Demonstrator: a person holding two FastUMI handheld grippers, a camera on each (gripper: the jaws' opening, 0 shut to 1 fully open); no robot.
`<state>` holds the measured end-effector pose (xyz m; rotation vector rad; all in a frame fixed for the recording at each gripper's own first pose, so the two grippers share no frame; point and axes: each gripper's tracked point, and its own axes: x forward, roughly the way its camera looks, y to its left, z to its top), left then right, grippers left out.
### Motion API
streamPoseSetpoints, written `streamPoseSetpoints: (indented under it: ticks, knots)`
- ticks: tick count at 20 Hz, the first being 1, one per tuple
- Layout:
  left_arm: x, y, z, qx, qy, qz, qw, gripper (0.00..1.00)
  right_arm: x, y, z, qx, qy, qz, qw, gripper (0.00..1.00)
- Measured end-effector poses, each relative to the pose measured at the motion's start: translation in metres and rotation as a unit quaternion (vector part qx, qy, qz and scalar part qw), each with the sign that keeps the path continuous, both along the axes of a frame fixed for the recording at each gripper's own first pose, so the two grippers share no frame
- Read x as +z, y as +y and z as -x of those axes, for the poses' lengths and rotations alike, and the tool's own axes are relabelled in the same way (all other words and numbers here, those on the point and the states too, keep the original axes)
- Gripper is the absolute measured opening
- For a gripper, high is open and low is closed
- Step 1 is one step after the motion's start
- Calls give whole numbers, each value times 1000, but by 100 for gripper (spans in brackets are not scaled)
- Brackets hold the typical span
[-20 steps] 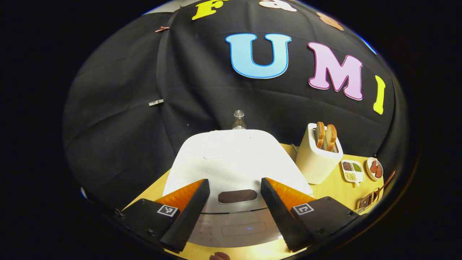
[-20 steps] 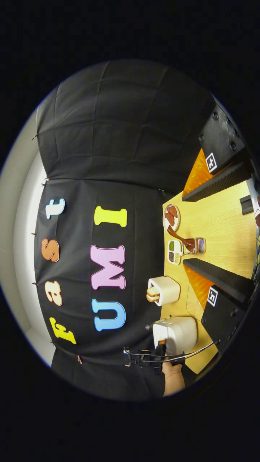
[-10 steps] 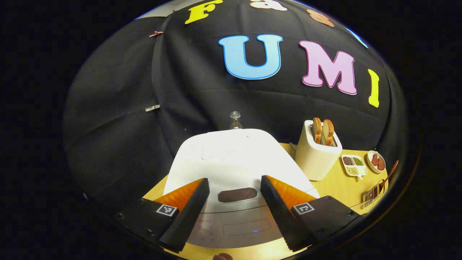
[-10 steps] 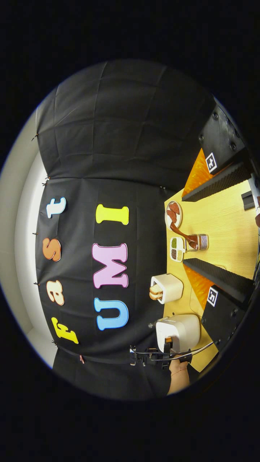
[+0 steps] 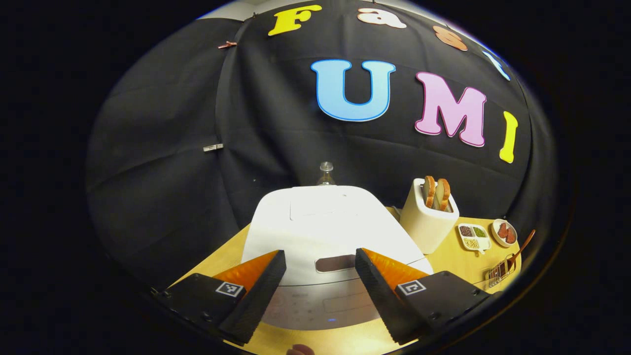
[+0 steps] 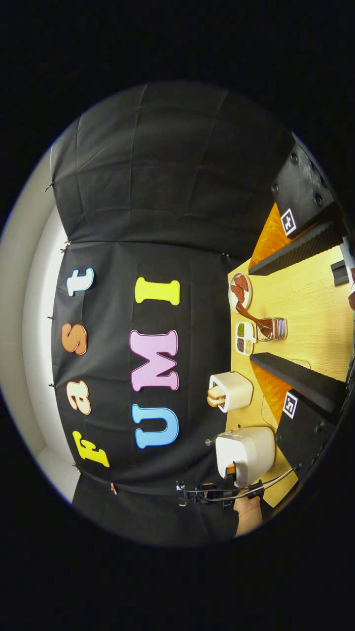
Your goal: Close the left gripper, press the button to open the rice cooker; take a wooden spoon from the chopstick holder with the right hand, scoop a spoonful of rice and pour it into the rice cooker, then put the wooden spoon back into the chopstick holder.
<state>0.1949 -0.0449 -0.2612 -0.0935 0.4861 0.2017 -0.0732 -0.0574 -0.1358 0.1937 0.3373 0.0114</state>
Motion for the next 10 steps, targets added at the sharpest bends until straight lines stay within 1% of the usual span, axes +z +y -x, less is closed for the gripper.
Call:
streamPoseSetpoints:
  ticks: [3, 7, 10]
  knots:
    - [23, 1, 10, -9, -23, 6, 1000, 98, 2, 4, -3, 7, -3, 1, 1000, 98]
    - [68, -6, 28, -39, -68, -7, 997, 95, 6, 13, -10, 17, -10, -1, 1000, 98]
    - [105, -14, 49, -62, -107, -6, 992, 95, 10, 20, -18, 25, -17, -3, 1000, 98]
